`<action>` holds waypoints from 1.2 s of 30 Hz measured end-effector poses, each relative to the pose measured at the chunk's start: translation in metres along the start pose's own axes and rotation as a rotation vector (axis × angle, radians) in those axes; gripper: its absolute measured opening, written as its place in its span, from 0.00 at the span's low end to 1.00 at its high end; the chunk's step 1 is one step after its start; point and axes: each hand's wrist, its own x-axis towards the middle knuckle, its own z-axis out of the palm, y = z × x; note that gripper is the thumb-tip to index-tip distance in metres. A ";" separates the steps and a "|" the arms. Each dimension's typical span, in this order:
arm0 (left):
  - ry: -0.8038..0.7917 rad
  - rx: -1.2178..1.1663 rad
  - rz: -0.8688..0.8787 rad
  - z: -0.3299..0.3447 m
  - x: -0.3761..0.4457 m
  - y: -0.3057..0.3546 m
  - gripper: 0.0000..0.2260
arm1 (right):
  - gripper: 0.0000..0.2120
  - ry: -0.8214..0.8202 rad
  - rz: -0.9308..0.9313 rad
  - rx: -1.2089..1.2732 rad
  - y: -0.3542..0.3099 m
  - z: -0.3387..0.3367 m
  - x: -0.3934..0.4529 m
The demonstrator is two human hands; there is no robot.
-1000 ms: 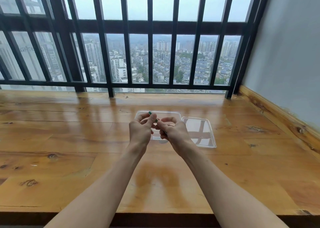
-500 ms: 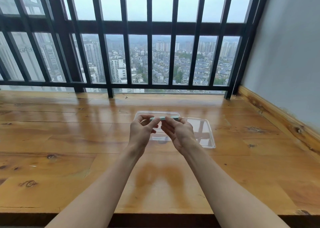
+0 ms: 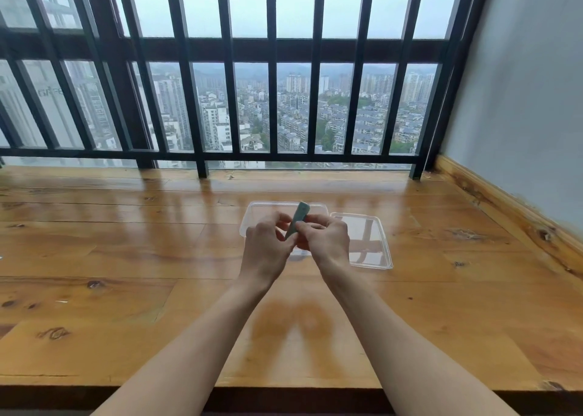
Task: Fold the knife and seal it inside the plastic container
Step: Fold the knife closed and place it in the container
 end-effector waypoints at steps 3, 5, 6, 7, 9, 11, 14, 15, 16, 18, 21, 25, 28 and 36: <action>-0.023 0.009 -0.007 0.001 -0.001 0.002 0.05 | 0.09 0.000 -0.008 -0.015 0.001 -0.001 0.000; -0.030 0.010 0.005 0.001 0.001 0.004 0.05 | 0.06 -0.014 -0.021 -0.026 0.001 -0.001 0.001; -0.025 0.014 0.008 0.001 0.003 0.004 0.06 | 0.06 -0.018 -0.031 -0.038 0.002 -0.001 0.001; -0.013 0.019 0.002 0.001 0.006 0.004 0.06 | 0.07 -0.014 -0.042 -0.057 0.002 -0.001 0.001; 0.016 0.041 -0.027 0.000 0.015 0.003 0.07 | 0.08 0.018 -0.078 -0.126 0.004 -0.001 0.001; 0.044 0.061 -0.064 -0.001 0.027 0.001 0.08 | 0.08 0.033 -0.139 -0.237 0.007 -0.002 0.002; 0.066 0.086 -0.096 -0.001 0.045 -0.002 0.09 | 0.11 -0.018 -0.203 -0.386 0.012 -0.001 0.002; 0.065 0.106 -0.105 -0.001 0.051 -0.003 0.10 | 0.13 -0.033 -0.216 -0.432 0.013 0.000 0.003; 0.059 0.128 -0.115 0.000 0.057 -0.004 0.10 | 0.14 -0.042 -0.231 -0.481 0.015 0.001 0.004; 0.039 0.162 -0.143 0.003 0.069 -0.007 0.11 | 0.15 -0.056 -0.263 -0.573 0.018 0.003 0.005; -0.019 0.220 -0.195 0.012 0.085 -0.013 0.10 | 0.17 -0.073 -0.287 -0.661 0.022 0.006 0.006; -0.150 0.300 -0.311 0.019 0.100 -0.019 0.09 | 0.16 -0.077 -0.283 -0.734 0.026 0.009 0.009; -0.248 0.366 -0.399 0.020 0.106 -0.022 0.12 | 0.16 -0.069 -0.295 -0.774 0.029 0.009 0.012; -0.431 0.509 -0.471 0.028 0.109 -0.031 0.11 | 0.16 -0.052 -0.339 -0.811 0.033 0.010 0.018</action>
